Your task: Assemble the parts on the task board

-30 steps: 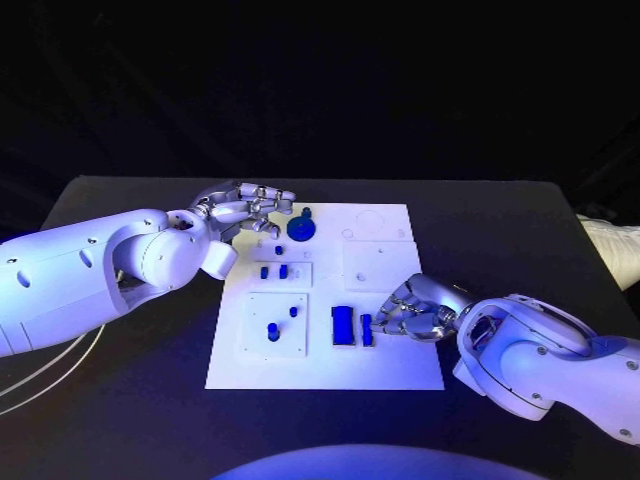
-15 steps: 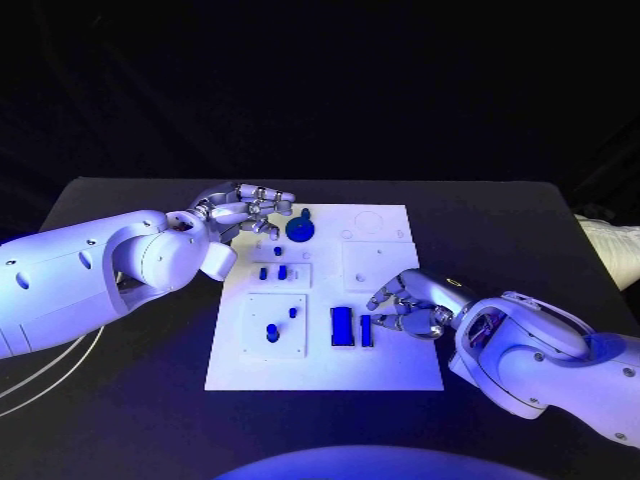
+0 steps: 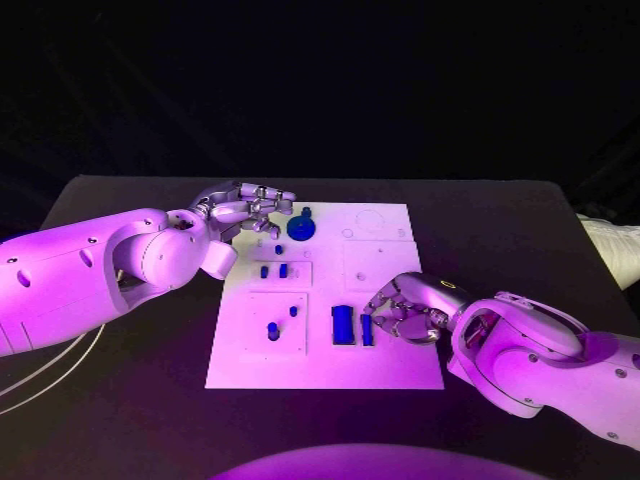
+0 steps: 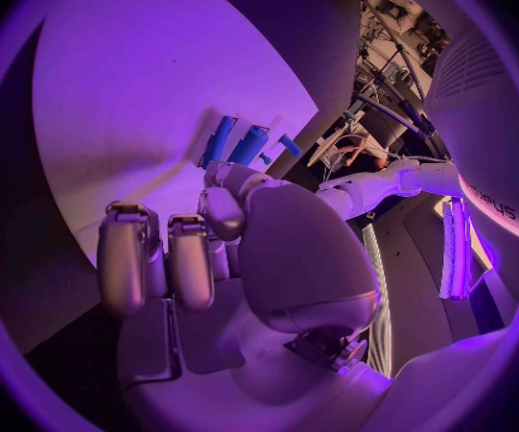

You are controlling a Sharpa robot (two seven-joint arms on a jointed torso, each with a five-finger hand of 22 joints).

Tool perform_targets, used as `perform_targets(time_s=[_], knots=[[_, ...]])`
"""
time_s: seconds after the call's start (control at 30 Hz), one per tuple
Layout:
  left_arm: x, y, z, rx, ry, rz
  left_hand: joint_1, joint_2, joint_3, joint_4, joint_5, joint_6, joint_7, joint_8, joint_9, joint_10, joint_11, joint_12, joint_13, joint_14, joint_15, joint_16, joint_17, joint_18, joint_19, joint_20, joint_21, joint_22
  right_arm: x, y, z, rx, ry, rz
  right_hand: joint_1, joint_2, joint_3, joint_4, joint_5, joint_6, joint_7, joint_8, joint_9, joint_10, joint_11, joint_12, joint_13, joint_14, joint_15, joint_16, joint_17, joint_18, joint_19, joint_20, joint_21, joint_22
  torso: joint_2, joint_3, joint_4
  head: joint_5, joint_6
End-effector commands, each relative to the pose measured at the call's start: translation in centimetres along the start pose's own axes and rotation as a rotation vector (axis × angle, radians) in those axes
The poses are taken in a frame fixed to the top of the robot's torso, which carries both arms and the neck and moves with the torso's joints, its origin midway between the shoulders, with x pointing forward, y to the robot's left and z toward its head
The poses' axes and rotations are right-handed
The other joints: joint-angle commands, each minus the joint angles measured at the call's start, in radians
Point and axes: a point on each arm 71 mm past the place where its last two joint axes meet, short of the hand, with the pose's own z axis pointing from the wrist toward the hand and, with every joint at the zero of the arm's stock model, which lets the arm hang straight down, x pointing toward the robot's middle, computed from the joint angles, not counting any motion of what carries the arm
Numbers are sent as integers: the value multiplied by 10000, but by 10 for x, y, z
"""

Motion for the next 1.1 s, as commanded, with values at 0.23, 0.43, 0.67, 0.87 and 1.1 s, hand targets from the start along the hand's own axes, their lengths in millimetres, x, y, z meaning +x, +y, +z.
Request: perform_targets(time_s=[0.23, 0.43, 0.67, 0.87, 1.1], knots=[[1, 0, 0, -6, 178, 12, 90, 9, 19, -52, 59, -83, -15, 58, -14, -74, 23, 40, 7, -64, -15, -21, -24, 192, 1, 34, -42, -6, 2, 1, 0, -131, 109, -148, -385, -53, 341, -69, 370, 116, -6, 22, -54, 33, -15, 100, 34, 789, 22, -18, 1444, -104, 21, 32, 52, 19, -5, 1, -13, 14, -24], [1, 0, 0, -18, 174, 14, 94, 13, 25, -56, 61, -87, -14, 58, -15, -79, 24, 41, 6, -66, -14, -22, -25, 191, 0, 34, -43, -6, -4, -1, 0, -108, -692, 173, -605, -219, 664, -180, 390, -710, 227, -59, -348, -100, 165, -47, -80, 776, 148, -59, 1386, -93, -26, 102, 8, -59, -3, -2, -5, 3, -12], [1, 0, 0, -27, 179, 15, 101, 20, 33, -60, 63, -92, -13, 59, -16, -85, 25, 45, 5, -68, -14, -22, -24, 191, -1, 34, -44, -5, -8, -1, 1, -212, -1172, 484, -1096, -447, 590, -19, -591, -1182, 334, -43, -574, -359, 282, -424, -407, 757, 269, -112, 1312, -57, -119, 239, -88, -214, -1, 1, -5, 11, -9], [1, 0, 0, -30, 189, 15, 105, 25, 40, -63, 65, -95, -10, 61, -17, -91, 27, 48, 4, -74, -13, -28, -35, 191, -2, 35, -46, -4, -8, -2, 2, -208, -1235, 575, -1369, -517, 186, 201, -1240, -1167, 300, 7, -593, -341, 263, -369, -435, 759, 267, -110, 1315, -53, -120, 255, -97, -218, -1, -3, -6, 9, -16], [1, 0, 0, -36, 202, 14, 105, 25, 40, -63, 65, -95, -10, 61, -17, -91, 27, 48, 4, -74, -13, -28, -35, 191, -2, 35, -46, -4, -4, -5, 5, 30, -905, 426, -1398, -456, -243, 312, -1796, -271, 51, 467, -440, -315, 70, -293, -444, 748, 121, -148, 1263, -50, -111, 147, -101, -218, -2, 2, -5, 19, 1]])
